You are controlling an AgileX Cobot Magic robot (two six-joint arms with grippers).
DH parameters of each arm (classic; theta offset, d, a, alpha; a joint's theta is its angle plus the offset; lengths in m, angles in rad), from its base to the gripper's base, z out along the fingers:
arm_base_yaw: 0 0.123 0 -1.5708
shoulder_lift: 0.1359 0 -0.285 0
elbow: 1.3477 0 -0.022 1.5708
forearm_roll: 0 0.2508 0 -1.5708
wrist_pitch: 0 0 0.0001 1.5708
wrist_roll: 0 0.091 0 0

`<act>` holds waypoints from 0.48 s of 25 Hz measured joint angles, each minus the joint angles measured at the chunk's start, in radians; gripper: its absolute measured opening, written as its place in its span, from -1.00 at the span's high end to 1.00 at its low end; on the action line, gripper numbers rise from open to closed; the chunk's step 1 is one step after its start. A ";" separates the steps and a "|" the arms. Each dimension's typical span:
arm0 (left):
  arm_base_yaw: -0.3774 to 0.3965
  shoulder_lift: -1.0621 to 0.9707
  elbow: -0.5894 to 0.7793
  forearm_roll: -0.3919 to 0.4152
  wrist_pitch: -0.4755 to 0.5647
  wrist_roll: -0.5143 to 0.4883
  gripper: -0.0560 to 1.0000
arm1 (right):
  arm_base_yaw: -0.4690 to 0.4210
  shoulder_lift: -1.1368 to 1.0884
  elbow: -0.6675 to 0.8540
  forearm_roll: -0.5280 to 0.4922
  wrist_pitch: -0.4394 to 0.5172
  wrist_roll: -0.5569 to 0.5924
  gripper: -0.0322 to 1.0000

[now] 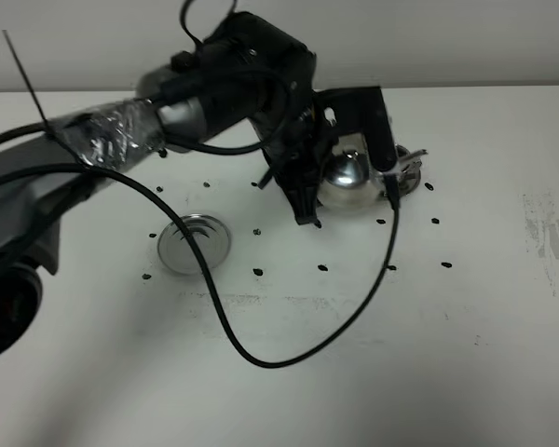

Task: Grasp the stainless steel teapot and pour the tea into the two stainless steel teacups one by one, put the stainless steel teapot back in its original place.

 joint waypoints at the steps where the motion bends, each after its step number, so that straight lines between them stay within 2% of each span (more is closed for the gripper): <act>1: 0.017 -0.010 -0.001 0.009 0.004 0.023 0.55 | 0.000 0.000 0.000 0.000 0.000 0.000 0.30; 7: 0.141 -0.027 -0.004 0.044 0.007 0.160 0.55 | 0.000 0.000 0.000 0.000 0.000 0.000 0.30; 12: 0.213 -0.027 -0.004 0.101 -0.005 0.220 0.55 | 0.000 0.000 0.000 0.000 0.000 0.000 0.30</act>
